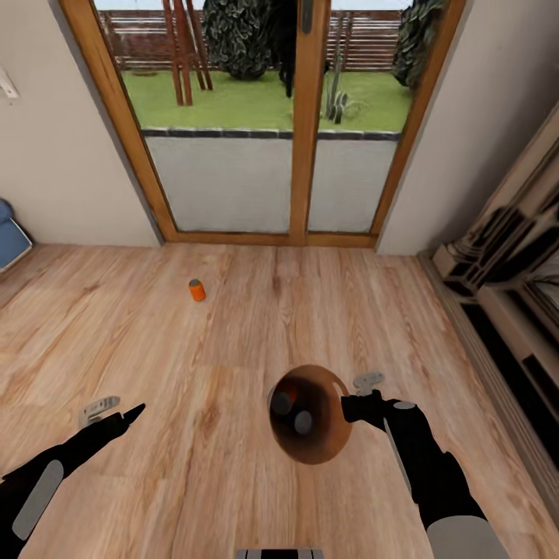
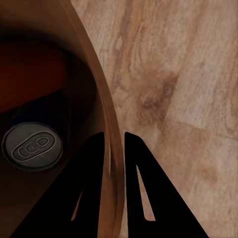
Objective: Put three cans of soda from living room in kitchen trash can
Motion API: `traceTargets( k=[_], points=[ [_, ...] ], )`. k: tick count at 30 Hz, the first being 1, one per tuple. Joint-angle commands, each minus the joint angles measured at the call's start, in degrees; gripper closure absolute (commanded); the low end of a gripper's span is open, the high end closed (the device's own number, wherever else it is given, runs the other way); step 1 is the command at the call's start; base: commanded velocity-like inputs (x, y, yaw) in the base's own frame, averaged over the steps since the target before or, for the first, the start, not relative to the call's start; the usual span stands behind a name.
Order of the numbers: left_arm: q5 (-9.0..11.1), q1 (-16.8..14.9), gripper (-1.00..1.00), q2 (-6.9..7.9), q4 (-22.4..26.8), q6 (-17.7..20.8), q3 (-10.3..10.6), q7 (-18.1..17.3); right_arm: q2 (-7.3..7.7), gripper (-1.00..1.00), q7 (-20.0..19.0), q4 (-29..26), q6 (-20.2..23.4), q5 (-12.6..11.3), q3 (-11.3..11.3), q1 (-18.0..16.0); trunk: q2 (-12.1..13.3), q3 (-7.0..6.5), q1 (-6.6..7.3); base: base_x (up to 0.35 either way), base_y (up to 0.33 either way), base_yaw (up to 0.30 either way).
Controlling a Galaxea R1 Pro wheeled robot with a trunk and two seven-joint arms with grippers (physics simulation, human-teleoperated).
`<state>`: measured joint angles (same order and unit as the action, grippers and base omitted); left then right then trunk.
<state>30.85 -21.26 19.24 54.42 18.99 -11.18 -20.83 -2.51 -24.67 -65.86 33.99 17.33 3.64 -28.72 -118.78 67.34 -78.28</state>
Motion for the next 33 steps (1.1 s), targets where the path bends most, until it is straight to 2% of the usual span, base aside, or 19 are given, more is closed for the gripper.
traceTargets(
  k=[1,8,16,33],
  points=[
    [0.00,0.00,-1.00,0.00,-0.01,0.00,0.01,0.00,-0.02,1.00,-0.30,-0.03,0.28,-1.27,-0.04,-0.02,0.00,-0.01,0.00,0.329,0.000,0.246],
    [-0.09,-0.15,-1.00,-0.07,-0.02,-0.01,0.10,0.00,-0.04,1.00,-0.29,0.07,0.28,-1.28,-0.04,-0.02,0.00,-0.01,0.00,0.329,0.000,0.233],
    [-0.09,-0.18,-1.00,-0.07,-0.09,-0.01,0.19,0.00,-0.04,1.00,-0.23,0.44,0.28,-1.39,-0.04,-0.02,0.00,0.00,0.00,0.329,0.000,0.038],
    [-0.09,-0.18,-1.00,-0.08,-2.62,-0.01,0.20,-0.05,-0.03,1.00,-0.29,0.63,0.28,-1.78,0.05,-0.02,0.00,0.46,0.00,0.329,0.000,-0.200]
  ],
)
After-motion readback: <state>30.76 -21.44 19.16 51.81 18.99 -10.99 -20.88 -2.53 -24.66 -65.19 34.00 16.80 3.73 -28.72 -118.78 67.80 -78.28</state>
